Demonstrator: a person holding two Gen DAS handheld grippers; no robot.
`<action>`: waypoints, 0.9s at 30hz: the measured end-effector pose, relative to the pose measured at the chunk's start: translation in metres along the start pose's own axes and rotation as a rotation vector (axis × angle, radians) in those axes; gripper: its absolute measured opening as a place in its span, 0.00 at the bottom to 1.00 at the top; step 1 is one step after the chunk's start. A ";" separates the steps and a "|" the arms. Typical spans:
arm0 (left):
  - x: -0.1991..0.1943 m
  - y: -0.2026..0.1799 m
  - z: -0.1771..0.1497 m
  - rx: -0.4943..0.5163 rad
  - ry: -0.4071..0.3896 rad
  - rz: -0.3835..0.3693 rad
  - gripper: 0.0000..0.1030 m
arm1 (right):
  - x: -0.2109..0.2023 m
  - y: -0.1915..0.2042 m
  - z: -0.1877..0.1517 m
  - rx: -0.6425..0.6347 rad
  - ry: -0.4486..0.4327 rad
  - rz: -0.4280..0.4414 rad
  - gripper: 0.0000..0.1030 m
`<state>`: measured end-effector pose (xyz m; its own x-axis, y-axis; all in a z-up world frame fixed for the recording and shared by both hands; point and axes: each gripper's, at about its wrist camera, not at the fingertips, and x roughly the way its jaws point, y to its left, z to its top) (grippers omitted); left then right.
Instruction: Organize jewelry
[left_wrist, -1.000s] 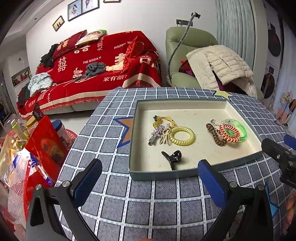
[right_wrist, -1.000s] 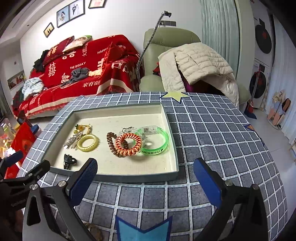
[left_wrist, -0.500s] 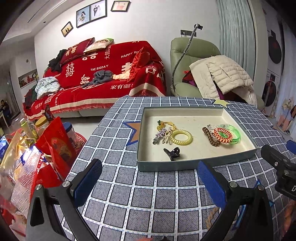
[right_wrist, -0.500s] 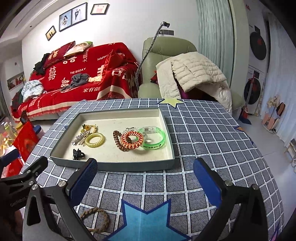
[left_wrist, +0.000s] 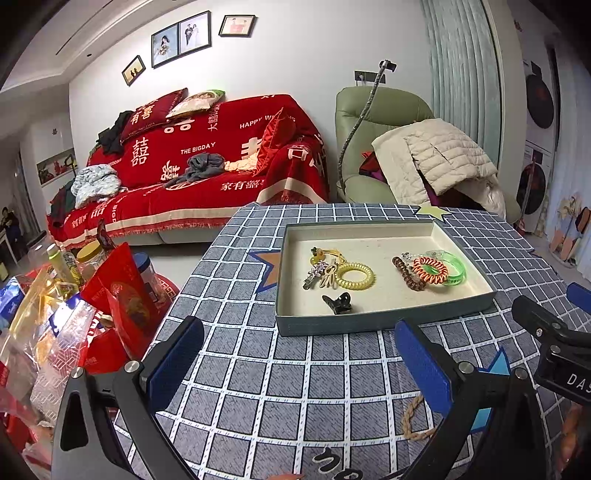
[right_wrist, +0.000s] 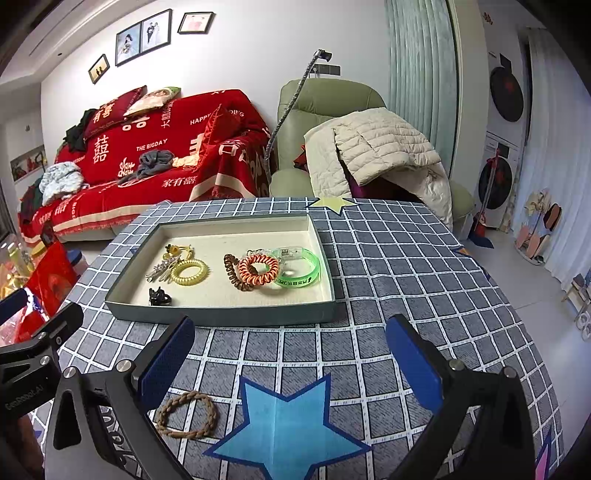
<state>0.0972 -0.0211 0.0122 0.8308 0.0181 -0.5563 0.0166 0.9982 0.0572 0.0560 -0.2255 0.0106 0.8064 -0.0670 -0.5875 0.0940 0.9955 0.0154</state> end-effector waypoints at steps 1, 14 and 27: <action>-0.001 0.000 -0.001 0.001 -0.001 0.002 1.00 | -0.002 0.001 -0.001 -0.003 -0.001 -0.001 1.00; -0.008 0.001 -0.004 -0.004 0.004 -0.002 1.00 | -0.010 0.001 -0.002 -0.001 -0.009 0.004 1.00; -0.007 -0.002 -0.004 -0.006 0.021 -0.002 1.00 | -0.011 0.000 -0.001 -0.002 -0.002 0.011 1.00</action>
<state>0.0894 -0.0227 0.0124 0.8187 0.0169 -0.5739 0.0153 0.9986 0.0512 0.0463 -0.2243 0.0166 0.8084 -0.0560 -0.5860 0.0838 0.9963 0.0203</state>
